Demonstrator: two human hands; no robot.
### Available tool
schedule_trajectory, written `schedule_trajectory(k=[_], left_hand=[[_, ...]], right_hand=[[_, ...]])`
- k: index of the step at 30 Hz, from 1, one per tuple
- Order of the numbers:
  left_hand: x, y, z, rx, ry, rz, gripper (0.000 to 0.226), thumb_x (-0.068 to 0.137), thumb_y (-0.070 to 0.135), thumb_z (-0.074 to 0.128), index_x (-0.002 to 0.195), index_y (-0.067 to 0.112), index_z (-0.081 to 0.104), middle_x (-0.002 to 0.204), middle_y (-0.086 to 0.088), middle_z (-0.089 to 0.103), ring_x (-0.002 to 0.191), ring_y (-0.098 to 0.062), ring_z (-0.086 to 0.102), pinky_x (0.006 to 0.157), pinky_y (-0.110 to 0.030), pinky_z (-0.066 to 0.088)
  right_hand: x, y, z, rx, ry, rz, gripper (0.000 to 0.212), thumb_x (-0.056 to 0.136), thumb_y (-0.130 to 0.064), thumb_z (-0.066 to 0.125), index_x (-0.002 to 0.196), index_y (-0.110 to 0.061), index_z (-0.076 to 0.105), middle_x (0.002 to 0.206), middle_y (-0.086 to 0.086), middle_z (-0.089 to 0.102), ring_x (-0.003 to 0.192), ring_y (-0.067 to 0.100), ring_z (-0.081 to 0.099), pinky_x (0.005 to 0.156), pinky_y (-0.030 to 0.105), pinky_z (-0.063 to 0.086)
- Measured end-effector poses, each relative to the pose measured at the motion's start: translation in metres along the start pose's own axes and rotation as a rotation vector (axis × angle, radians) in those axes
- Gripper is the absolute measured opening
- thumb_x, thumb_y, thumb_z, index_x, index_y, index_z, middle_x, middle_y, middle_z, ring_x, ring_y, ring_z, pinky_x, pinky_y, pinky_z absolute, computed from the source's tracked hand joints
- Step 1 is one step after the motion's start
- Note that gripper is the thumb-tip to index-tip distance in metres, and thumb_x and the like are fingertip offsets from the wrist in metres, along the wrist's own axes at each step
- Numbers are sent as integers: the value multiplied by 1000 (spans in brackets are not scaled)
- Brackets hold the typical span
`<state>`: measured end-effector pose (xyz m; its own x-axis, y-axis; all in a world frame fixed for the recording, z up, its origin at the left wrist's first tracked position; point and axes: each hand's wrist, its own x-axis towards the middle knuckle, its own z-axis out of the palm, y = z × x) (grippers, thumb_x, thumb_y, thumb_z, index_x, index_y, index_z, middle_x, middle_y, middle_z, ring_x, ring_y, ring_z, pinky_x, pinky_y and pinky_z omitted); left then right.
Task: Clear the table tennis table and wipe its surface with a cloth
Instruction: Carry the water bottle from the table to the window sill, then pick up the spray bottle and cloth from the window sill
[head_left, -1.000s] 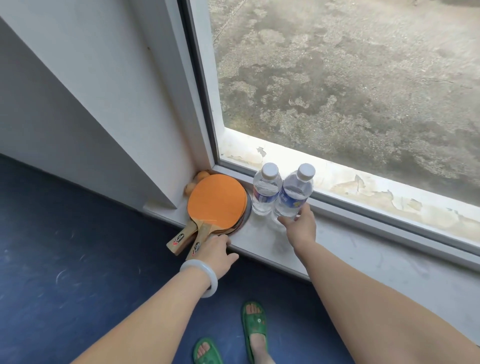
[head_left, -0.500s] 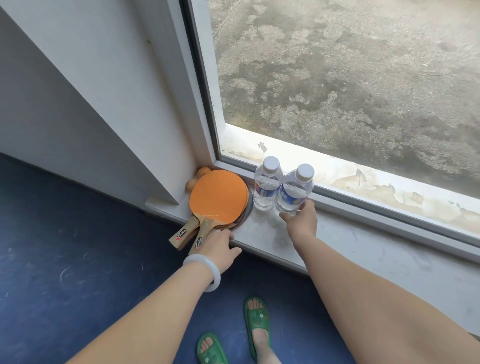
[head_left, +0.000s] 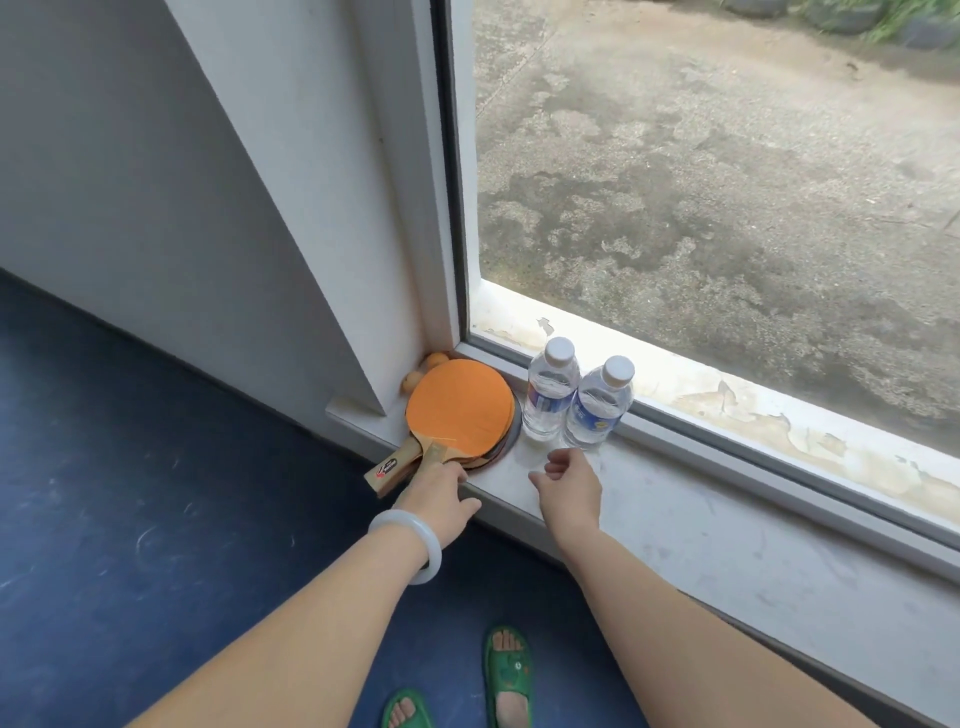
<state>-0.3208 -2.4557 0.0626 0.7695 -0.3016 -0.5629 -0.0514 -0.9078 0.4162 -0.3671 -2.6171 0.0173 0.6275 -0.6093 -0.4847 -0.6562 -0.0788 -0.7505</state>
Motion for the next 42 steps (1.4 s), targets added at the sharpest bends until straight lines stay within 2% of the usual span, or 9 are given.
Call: schedule_trajectory(k=[7, 12, 17, 21, 25, 29, 32, 37, 42], left_hand=[[-29, -40, -53, -100, 220, -107, 36, 97, 33, 56, 130, 19, 51, 128, 1, 48, 106, -18, 55, 87, -33, 48], [-69, -107, -80, -163, 342, -296, 45, 98, 35, 53, 140, 21, 45, 139, 1, 44, 124, -24, 48, 102, -42, 43], [-124, -183, -104, -222, 457, -500, 44, 98, 35, 53, 138, 21, 45, 137, 0, 43, 123, -25, 46, 101, -41, 43], [-160, -245, -128, -265, 528, -577, 45, 98, 35, 55, 138, 19, 45, 136, -2, 44, 126, -24, 44, 105, -40, 40], [-193, -311, -157, -316, 570, -629, 44, 98, 35, 55, 137, 18, 46, 136, -2, 44, 124, -25, 45, 103, -41, 42], [-226, -378, -197, -395, 621, -649, 44, 98, 35, 54, 137, 18, 44, 136, -2, 44, 119, -25, 49, 101, -41, 44], [-248, -428, -234, -371, 651, -680, 46, 97, 37, 55, 138, 16, 43, 137, -4, 44, 119, -28, 51, 100, -43, 44], [-264, -492, -280, -320, 626, -760, 48, 97, 40, 53, 136, 14, 44, 139, -6, 44, 121, -31, 51, 100, -45, 45], [-233, -544, -321, -332, 557, -766, 52, 98, 44, 49, 141, 17, 40, 143, -4, 40, 121, -30, 51, 99, -44, 45]], right_hand=[[-34, -68, 51, -277, -240, -450, 20, 90, -13, 67, 109, -13, 60, 104, -1, 61, 95, 15, 58, 81, 25, 45], [-75, -118, 114, -444, -481, -698, 16, 91, -19, 66, 103, -11, 59, 102, 2, 63, 97, 22, 58, 85, 34, 46], [-139, -160, 180, -533, -681, -879, 17, 90, -20, 67, 90, -18, 50, 90, -3, 55, 84, 18, 51, 73, 26, 35], [-188, -186, 237, -632, -800, -955, 14, 91, -20, 66, 100, -15, 56, 101, 0, 58, 88, 15, 52, 77, 23, 38], [-241, -217, 299, -895, -927, -946, 37, 93, -28, 65, 123, -10, 54, 121, 5, 59, 106, 21, 58, 86, 28, 48], [-296, -251, 363, -1105, -963, -956, 47, 97, -36, 56, 134, -8, 45, 132, 8, 55, 120, 25, 55, 98, 33, 45], [-329, -275, 413, -1056, -935, -992, 53, 100, -37, 52, 141, -7, 39, 138, 9, 51, 124, 26, 52, 98, 31, 43], [-364, -305, 480, -934, -923, -994, 54, 102, -37, 46, 145, -7, 35, 142, 11, 47, 126, 29, 50, 80, 29, 43], [-357, -336, 551, -970, -909, -992, 60, 103, -46, 39, 150, -9, 29, 146, 11, 45, 134, 31, 41, 105, 39, 40]])
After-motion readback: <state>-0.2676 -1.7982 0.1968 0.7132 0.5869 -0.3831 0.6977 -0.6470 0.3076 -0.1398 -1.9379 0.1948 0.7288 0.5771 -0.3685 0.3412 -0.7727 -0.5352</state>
